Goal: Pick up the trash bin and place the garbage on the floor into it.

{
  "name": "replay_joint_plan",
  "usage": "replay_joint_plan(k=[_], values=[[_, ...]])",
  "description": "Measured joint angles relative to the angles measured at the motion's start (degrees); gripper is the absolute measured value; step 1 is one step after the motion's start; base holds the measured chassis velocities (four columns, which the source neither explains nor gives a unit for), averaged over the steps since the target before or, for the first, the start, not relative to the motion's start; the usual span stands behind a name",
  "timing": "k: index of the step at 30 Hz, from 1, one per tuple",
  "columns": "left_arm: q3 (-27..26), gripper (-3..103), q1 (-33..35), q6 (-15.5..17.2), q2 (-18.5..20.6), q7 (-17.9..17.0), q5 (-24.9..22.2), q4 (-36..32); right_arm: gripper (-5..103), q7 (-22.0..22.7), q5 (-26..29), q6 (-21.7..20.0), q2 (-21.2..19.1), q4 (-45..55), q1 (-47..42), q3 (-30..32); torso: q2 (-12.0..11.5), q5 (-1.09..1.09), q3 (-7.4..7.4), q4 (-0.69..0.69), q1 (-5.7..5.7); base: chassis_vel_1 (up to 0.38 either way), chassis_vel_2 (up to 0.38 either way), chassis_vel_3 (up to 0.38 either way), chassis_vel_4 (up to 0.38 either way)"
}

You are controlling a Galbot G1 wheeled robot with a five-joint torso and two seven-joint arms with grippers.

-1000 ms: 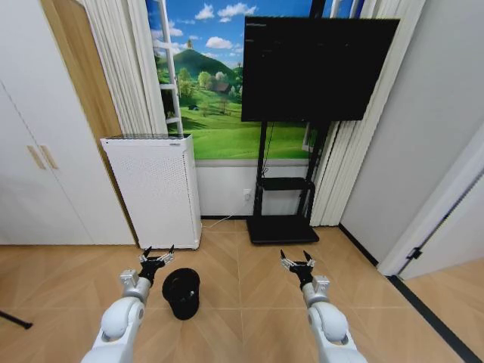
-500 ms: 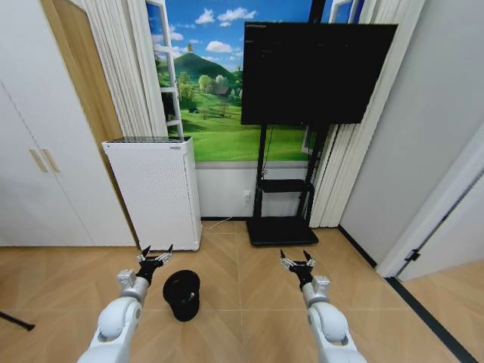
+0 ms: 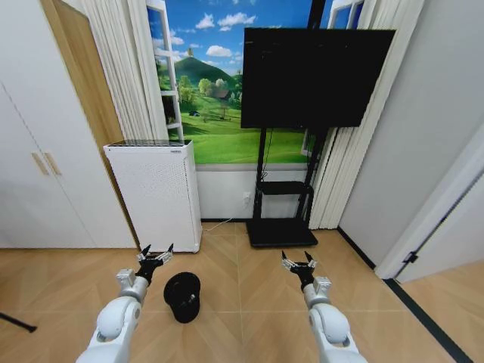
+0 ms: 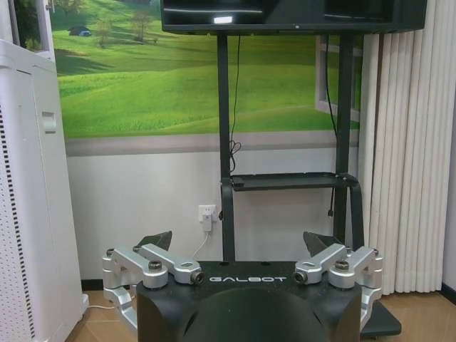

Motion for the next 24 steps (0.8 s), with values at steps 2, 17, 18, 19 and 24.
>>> replay_joint_plan(k=[2, 17, 18, 19, 24], values=[[0.1, 100, 0.1, 0.0, -0.1, -0.3, 0.0, 0.0, 100, 0.0, 0.0, 0.0, 0.0, -0.1, 0.0, 0.0, 0.5, 0.00, 0.24, 0.00, 0.21, 0.000, 0.000, 0.000, 0.000], [0.5, 100, 0.2, 0.1, -0.4, -1.2, 0.3, -0.6, 100, -1.7, 0.1, -0.8, -0.1, 0.2, -0.4, 0.3, 1.3, -0.01, 0.66, 0.01, 0.66, 0.008, -0.026, -0.007, 0.034], [0.5, 100, 0.2, 0.1, -0.4, -1.2, 0.3, -0.6, 100, -1.7, 0.1, -0.8, -0.1, 0.2, -0.4, 0.3, 1.3, -0.01, 0.66, 0.01, 0.66, 0.058, -0.156, -0.018, 0.125], [0.5, 100, 0.2, 0.1, -0.4, -1.2, 0.3, -0.6, 100, -1.8, 0.1, -0.8, -0.1, 0.2, -0.4, 0.3, 1.3, 0.00, 0.65, 0.01, 0.64, 0.058, -0.156, -0.065, 0.194], [0.6, 100, -0.2, 0.1, -0.4, -1.2, 0.3, -0.3, 100, -1.8, 0.1, -0.5, -0.2, -0.3, -0.1, 0.4, 1.1, -0.02, 0.52, 0.00, 0.52, 0.119, -0.285, -0.137, 0.298]])
